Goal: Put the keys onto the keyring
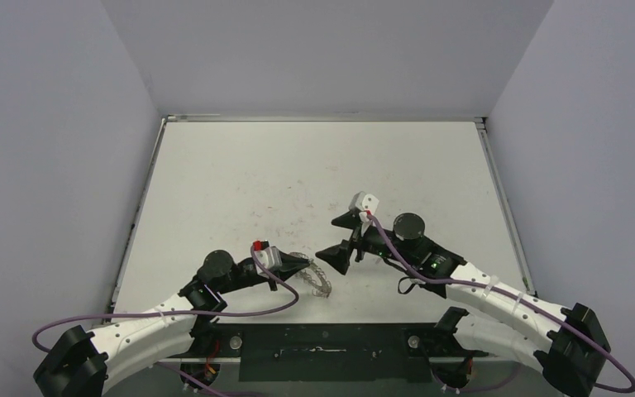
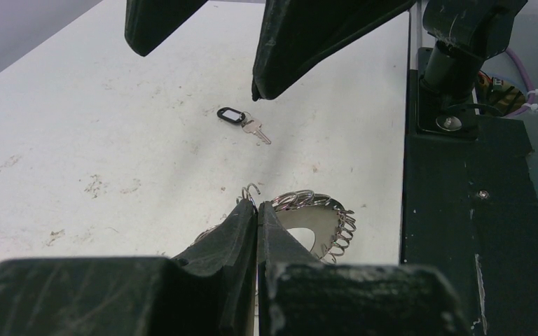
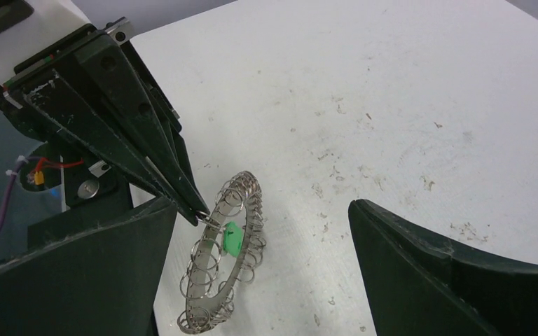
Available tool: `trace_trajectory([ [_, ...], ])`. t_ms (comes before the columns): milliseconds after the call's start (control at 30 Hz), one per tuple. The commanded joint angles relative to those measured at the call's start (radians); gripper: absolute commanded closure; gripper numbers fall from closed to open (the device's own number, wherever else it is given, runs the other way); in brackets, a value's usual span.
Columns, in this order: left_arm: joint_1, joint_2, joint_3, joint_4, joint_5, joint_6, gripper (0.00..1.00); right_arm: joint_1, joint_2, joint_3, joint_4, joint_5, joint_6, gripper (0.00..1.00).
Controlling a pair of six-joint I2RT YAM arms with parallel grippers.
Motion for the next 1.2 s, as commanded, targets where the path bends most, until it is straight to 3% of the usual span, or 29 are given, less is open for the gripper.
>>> trace_trajectory([
  [0, -0.003, -0.011, 0.002, 0.111, 0.002, -0.017, 1.00, -0.006, -0.054, -0.057, 0.183, -0.072, -0.058, 0.00],
  [133, -0.004, -0.013, -0.003, 0.122, 0.011, -0.021, 1.00, -0.004, -0.056, -0.122, 0.256, -0.183, -0.171, 0.01],
  [300, -0.003, -0.015, -0.003, 0.134, 0.036, -0.026, 1.00, -0.003, -0.036, -0.171, 0.297, -0.213, -0.247, 0.06],
  [867, -0.003, -0.031, 0.000, 0.126, 0.064, -0.028, 1.00, 0.005, 0.105, -0.131, 0.314, -0.366, -0.416, 0.58],
  [1167, -0.003, -0.032, 0.005, 0.120, 0.065, -0.027, 1.00, 0.022, 0.166, -0.102, 0.356, -0.391, -0.420, 0.60],
])
